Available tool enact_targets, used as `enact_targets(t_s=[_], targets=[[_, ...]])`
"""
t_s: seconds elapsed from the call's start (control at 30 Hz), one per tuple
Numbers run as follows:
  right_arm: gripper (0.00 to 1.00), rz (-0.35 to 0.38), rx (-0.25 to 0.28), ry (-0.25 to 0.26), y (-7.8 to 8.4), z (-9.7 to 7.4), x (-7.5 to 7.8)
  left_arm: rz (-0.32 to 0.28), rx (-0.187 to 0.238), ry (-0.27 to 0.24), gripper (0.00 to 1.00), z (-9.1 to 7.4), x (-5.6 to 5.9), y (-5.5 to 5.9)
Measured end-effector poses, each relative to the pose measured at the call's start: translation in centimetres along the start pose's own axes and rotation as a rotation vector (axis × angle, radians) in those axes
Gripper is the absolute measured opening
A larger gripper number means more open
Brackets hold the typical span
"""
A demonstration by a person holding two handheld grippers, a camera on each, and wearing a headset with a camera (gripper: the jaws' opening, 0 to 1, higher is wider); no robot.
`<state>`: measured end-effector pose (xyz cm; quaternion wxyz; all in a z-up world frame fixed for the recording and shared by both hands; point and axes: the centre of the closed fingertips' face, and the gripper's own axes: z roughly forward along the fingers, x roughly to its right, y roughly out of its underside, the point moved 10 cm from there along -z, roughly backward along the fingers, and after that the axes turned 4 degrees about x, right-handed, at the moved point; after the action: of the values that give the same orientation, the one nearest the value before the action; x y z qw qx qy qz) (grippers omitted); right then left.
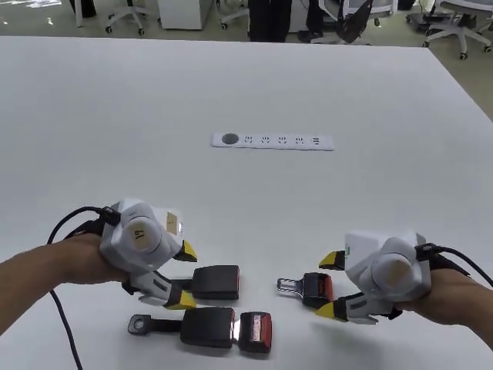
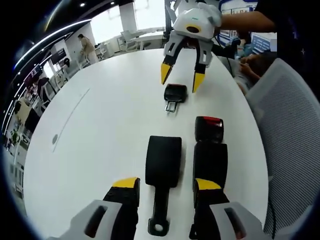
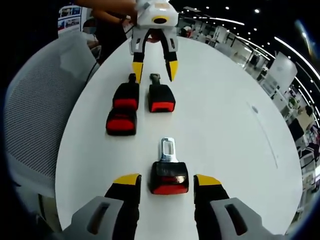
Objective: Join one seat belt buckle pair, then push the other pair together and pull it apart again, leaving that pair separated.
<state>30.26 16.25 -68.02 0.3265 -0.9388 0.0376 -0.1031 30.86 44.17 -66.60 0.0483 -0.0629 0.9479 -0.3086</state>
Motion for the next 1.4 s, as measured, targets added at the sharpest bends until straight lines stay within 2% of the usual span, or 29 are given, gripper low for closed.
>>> enact_targets(t_s=[0.37, 0.73, 0.9, 1.1, 1.23, 1.4], targets=[[0.36, 0.012, -0.023, -0.034, 0.6, 0.5, 0.3, 0.013, -0.031, 0.042, 0.40, 1.3, -0.4, -0.3], [0.32, 0.050, -0.032, -0.053, 1.3, 1.0, 0.8, 0.036, -0.077, 0.084, 0.34, 2.6, -0.9, 0.1], [0.32, 0.054, -0.031, -0.056, 1.4, 1.1, 0.9, 0.051, -0.086, 0.096, 0.33, 2.6, -1.1, 0.1], [0.31, 0.043, -0.028, -0.062, 1.4, 1.2, 0.9, 0.044, -0.078, 0.106, 0.32, 2.5, -1.2, 0.2], [0.31, 0.040, -0.031, -0.066, 1.4, 1.1, 0.9, 0.043, -0.089, 0.110, 0.32, 2.6, -1.2, 0.0], [0.31, 0.032, -0.037, -0.071, 1.3, 1.1, 0.9, 0.041, -0.103, 0.115, 0.32, 2.7, -1.9, 0.5]])
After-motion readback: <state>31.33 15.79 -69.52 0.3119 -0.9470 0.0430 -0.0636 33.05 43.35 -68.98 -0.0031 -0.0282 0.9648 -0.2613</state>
